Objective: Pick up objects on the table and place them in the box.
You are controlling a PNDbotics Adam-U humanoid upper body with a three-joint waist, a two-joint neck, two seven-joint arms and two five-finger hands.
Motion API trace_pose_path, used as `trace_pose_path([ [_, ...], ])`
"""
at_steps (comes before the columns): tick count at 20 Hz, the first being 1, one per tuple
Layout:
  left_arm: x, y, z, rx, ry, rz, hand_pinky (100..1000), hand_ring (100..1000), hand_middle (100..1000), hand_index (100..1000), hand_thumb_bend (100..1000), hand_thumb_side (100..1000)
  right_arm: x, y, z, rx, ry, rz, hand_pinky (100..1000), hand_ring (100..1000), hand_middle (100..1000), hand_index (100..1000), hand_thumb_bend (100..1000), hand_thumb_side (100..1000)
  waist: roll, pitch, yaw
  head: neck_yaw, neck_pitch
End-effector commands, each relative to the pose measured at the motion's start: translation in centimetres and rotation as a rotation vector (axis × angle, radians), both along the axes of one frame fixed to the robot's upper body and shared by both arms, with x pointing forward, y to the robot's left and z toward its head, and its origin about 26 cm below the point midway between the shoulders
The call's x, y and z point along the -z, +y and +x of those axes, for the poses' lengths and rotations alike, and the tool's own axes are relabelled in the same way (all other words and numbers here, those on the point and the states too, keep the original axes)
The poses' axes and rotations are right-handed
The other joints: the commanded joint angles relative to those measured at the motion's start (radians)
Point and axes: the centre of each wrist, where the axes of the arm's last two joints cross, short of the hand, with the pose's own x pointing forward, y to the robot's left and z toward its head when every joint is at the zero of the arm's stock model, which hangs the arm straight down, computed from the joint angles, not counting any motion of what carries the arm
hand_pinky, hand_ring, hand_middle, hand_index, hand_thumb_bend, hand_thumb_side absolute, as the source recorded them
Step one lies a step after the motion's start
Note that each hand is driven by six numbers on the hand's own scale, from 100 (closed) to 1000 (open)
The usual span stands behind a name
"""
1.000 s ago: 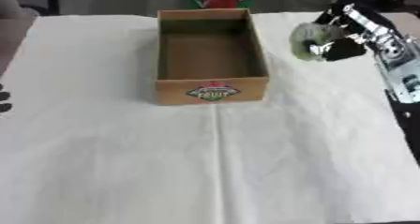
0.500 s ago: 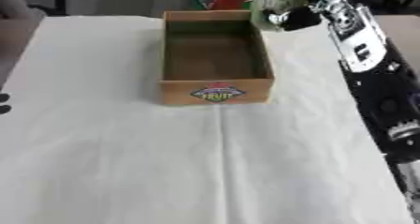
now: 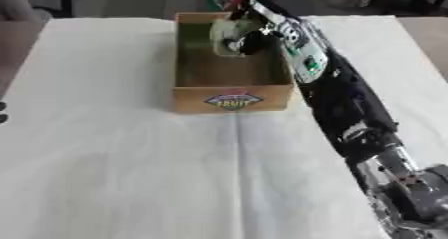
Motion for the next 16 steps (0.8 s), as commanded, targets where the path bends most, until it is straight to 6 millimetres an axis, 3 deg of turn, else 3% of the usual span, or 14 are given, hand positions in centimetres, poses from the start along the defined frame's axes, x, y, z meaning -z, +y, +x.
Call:
trace_pose_path([
  [1, -0.9, -0.1, 0.0, 0.014, -0.03, 0.005, 721, 696, 632, 659, 384, 381, -0.9, 0.4, 0.2, 0.004, -0.031, -0.059, 641, 758, 742, 783, 451, 100, 0.002, -0.015, 0.001, -0.002, -0.01],
  [3, -0.9, -0.1, 0.0, 0.012, -0.03, 0.004, 720, 696, 632, 659, 384, 381, -0.8, 0.3, 0.2, 0.018, -0.041, -0.08, 723, 828, 809, 814, 533, 103, 0.001, -0.015, 0.0, 0.0, -0.011],
  [5, -0.9, -0.1, 0.0, 0.011, -0.03, 0.004, 721, 696, 632, 659, 384, 381, -0.9, 0.0, 0.2, 0.032, -0.058, -0.084, 775, 868, 846, 832, 606, 169, 0.0, -0.016, -0.003, 0.002, -0.011],
  [9, -0.8, 0.0, 0.0, 0.008, -0.029, 0.003, 720, 696, 632, 659, 384, 381, -1.5, -0.8, 0.0, 0.057, -0.106, -0.05, 812, 896, 886, 851, 666, 235, -0.002, -0.017, -0.01, 0.006, -0.011],
  [13, -0.8, 0.1, 0.0, 0.003, -0.028, 0.002, 720, 695, 631, 659, 385, 381, -2.8, -2.1, -0.6, 0.08, -0.186, 0.006, 746, 845, 834, 832, 599, 258, -0.003, -0.019, -0.018, 0.013, -0.01],
  [16, -0.7, 0.2, 0.0, -0.007, -0.029, 0.002, 720, 695, 631, 659, 385, 381, -3.9, -4.3, -1.5, 0.118, -0.271, 0.061, 700, 814, 797, 815, 557, 238, -0.003, -0.018, -0.024, 0.023, -0.01],
])
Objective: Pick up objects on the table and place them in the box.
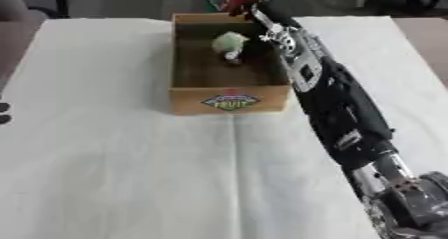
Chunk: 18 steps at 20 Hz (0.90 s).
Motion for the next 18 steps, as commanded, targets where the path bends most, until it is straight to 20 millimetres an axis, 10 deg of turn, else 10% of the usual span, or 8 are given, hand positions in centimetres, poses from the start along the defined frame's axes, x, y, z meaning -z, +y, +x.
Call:
trace_pose_path([
  [1, -0.7, 0.3, -0.1, -0.011, -0.027, 0.002, 720, 695, 631, 659, 385, 381, -3.3, -3.0, -1.2, 0.05, -0.139, 0.053, 683, 800, 786, 808, 544, 229, 0.001, -0.018, -0.004, 0.012, -0.006],
  [10, -0.7, 0.7, -0.1, -0.037, -0.029, -0.002, 720, 694, 631, 658, 386, 381, -3.4, -11.2, -5.7, 0.311, -0.269, 0.275, 604, 725, 708, 751, 453, 138, -0.001, -0.014, -0.03, 0.037, -0.008],
  [18, -0.6, 0.7, -0.1, -0.044, -0.025, -0.002, 720, 696, 634, 658, 388, 381, -0.2, -14.0, -8.8, 0.473, -0.277, 0.434, 595, 712, 695, 744, 422, 100, 0.002, -0.016, -0.04, 0.037, -0.005],
])
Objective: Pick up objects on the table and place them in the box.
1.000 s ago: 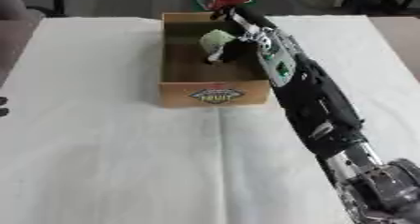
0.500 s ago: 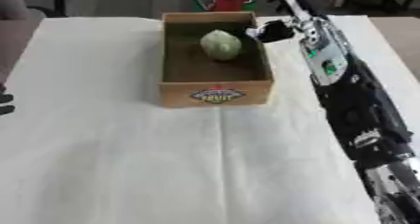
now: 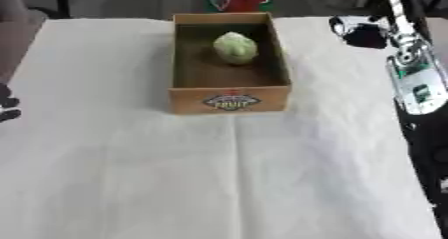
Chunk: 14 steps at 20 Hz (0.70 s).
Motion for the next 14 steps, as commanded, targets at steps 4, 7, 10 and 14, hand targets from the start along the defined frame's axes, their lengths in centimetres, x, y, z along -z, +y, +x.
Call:
trace_pose_path([
  [4, -0.6, 0.3, -0.1, -0.011, -0.02, 0.006, 721, 697, 635, 658, 389, 381, -0.3, -1.1, -1.4, 0.054, -0.096, 0.089, 592, 705, 690, 741, 409, 100, 0.003, -0.016, 0.001, 0.001, -0.001],
  [7, -0.6, 0.3, -0.1, -0.013, -0.02, 0.006, 720, 696, 635, 658, 390, 380, 0.8, -1.1, -1.6, 0.063, -0.109, 0.138, 589, 701, 686, 739, 406, 100, 0.004, -0.017, -0.001, 0.001, 0.0],
  [10, -0.5, 0.3, -0.1, -0.014, -0.018, 0.003, 720, 696, 635, 657, 390, 381, 1.5, -1.1, -1.8, 0.06, -0.118, 0.188, 588, 699, 684, 737, 404, 100, 0.003, -0.016, 0.001, 0.002, 0.002],
  [14, -0.5, 0.3, -0.1, -0.015, -0.018, 0.004, 720, 696, 635, 657, 390, 380, 1.9, -1.2, -1.9, 0.042, -0.127, 0.252, 587, 697, 682, 736, 404, 100, 0.003, -0.016, -0.002, 0.001, 0.005],
])
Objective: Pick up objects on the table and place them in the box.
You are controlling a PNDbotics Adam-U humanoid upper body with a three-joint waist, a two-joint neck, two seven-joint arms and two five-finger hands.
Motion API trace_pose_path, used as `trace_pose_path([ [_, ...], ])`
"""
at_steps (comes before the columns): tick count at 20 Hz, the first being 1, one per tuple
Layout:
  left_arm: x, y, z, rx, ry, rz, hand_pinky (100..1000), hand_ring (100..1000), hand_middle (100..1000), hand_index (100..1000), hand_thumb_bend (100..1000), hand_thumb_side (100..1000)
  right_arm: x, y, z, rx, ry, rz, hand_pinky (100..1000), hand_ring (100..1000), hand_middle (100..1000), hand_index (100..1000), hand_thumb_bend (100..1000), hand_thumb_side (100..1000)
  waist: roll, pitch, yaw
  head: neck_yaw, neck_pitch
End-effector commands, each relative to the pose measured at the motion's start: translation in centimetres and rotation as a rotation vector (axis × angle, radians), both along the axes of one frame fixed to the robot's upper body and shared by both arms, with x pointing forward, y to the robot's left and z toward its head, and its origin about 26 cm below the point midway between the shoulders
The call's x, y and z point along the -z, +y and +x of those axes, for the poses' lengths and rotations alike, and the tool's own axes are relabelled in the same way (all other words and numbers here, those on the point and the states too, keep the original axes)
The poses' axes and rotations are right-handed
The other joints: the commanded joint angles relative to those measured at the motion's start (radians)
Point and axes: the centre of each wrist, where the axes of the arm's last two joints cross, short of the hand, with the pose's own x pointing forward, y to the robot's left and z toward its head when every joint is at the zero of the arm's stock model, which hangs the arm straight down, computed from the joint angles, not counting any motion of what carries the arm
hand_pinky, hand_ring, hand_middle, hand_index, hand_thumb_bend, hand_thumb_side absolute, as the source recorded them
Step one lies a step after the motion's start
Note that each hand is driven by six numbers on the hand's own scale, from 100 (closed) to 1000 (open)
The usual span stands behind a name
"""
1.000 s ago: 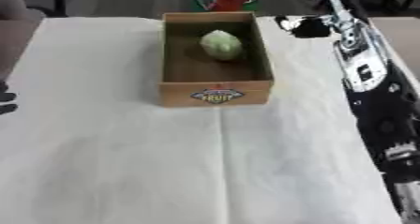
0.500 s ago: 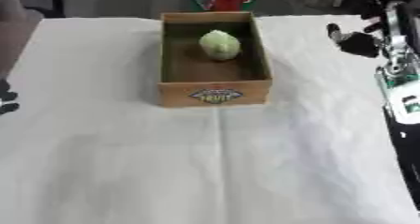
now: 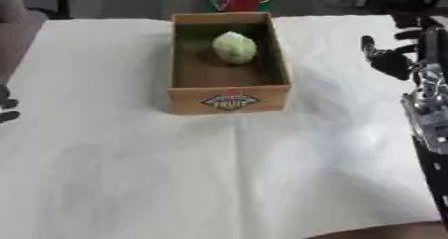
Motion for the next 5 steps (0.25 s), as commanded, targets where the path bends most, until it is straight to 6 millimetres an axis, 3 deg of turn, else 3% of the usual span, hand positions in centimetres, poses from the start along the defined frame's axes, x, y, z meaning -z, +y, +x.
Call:
trace_pose_path([
  [1, -0.66, 0.22, -0.04, -0.007, -0.025, 0.005, 720, 696, 634, 657, 391, 378, -1.64, -0.7, -0.31, -0.008, -0.053, 0.019, 587, 696, 682, 736, 406, 100, -0.002, -0.016, -0.002, 0.0, 0.003],
  [5, -0.65, 0.16, -0.04, -0.003, -0.025, 0.004, 720, 695, 633, 658, 388, 381, -1.35, -0.81, -0.45, -0.031, -0.06, 0.076, 586, 695, 680, 735, 404, 100, -0.002, -0.014, -0.001, 0.001, 0.003],
])
